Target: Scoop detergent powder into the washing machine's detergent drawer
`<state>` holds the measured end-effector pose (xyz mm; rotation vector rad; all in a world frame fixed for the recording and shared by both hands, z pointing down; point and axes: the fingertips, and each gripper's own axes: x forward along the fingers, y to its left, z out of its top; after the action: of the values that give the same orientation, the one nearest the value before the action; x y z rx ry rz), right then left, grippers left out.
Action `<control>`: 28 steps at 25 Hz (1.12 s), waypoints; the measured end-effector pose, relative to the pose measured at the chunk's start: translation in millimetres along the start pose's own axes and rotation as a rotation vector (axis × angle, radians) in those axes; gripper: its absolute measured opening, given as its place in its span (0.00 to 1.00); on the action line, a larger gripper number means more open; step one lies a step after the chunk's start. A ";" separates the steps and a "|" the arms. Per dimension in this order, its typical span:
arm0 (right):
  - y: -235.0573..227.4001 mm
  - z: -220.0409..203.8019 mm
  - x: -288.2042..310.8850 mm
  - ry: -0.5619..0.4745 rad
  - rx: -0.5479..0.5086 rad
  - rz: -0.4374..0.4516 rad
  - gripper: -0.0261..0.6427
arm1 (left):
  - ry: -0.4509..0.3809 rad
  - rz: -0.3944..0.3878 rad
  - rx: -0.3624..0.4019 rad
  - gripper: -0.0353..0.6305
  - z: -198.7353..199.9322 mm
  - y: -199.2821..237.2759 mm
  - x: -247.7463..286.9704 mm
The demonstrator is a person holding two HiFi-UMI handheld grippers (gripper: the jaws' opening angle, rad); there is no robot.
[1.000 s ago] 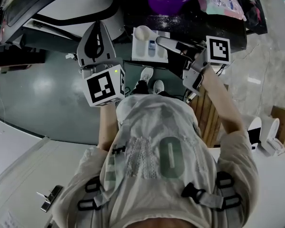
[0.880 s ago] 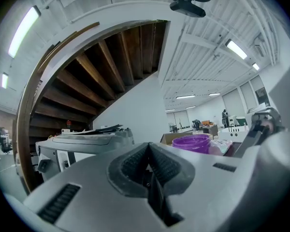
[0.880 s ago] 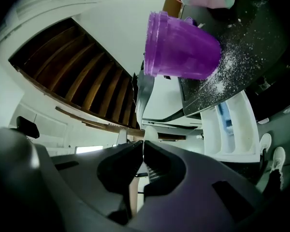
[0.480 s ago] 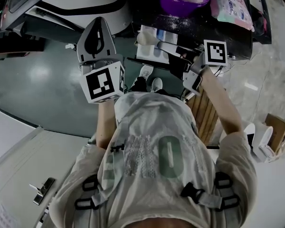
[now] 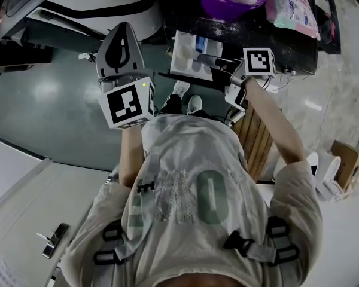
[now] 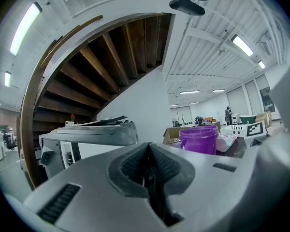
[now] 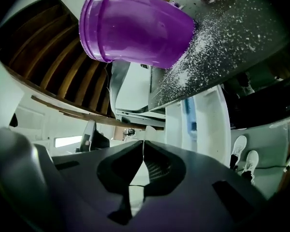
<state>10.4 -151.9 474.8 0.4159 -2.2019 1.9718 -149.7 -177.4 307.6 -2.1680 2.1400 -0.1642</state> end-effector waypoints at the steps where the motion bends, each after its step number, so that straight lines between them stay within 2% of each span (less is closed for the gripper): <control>1: -4.7 -0.2 0.9 0.003 0.005 -0.011 0.06 | 0.003 0.001 -0.001 0.09 -1.4 0.6 0.4; 7: -32.8 -5.4 4.1 0.031 0.034 -0.085 0.06 | 0.014 0.011 -0.008 0.09 -7.4 5.6 0.5; 10: -38.3 -3.7 7.5 0.036 0.037 -0.090 0.06 | 0.026 0.015 -0.010 0.09 -12.8 8.2 0.2; 14: -45.1 -0.1 11.5 0.056 0.009 -0.140 0.06 | 0.036 0.023 -0.016 0.09 -18.0 12.8 -0.5; 18: -46.9 1.0 17.7 0.072 -0.009 -0.148 0.06 | 0.042 0.028 -0.021 0.09 -21.1 15.6 -0.4; 21: -48.2 3.7 21.0 0.078 -0.044 -0.174 0.06 | 0.048 0.030 -0.024 0.09 -23.7 18.8 0.1; 28: -48.2 10.2 25.8 0.096 -0.211 -0.258 0.06 | 0.059 0.031 -0.027 0.09 -27.8 24.1 2.3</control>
<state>1.5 -169.2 526.9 0.5321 -2.1457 1.5782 -177.4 -179.7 331.8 -2.1698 2.2179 -0.2002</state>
